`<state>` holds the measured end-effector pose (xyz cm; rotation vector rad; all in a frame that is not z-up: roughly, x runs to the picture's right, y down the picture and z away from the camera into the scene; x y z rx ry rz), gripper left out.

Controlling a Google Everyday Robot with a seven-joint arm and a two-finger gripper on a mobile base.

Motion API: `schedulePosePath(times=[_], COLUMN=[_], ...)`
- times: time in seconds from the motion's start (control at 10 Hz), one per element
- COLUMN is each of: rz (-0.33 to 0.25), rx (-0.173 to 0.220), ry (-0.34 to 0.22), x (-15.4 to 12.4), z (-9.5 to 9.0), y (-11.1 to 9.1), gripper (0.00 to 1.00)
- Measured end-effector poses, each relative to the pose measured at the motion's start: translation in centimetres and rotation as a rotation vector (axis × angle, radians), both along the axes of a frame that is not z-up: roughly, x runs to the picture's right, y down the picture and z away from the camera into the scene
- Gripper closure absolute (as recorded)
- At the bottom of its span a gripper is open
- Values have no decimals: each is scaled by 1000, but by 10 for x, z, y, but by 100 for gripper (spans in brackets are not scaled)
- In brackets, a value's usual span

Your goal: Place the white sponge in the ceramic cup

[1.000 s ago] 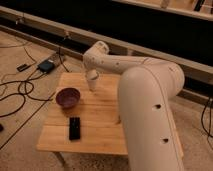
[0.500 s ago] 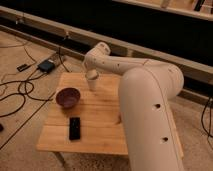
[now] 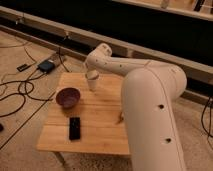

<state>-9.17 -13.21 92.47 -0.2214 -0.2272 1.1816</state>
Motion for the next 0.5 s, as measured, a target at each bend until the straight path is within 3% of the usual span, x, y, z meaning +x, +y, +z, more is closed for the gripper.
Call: schedulePosePath(times=[0.2,0.5], rz=[5,12], rx=[1,1], ry=[-3,-7], x=[1,2], z=[0,-1], y=[2,7], gripper=[38,34])
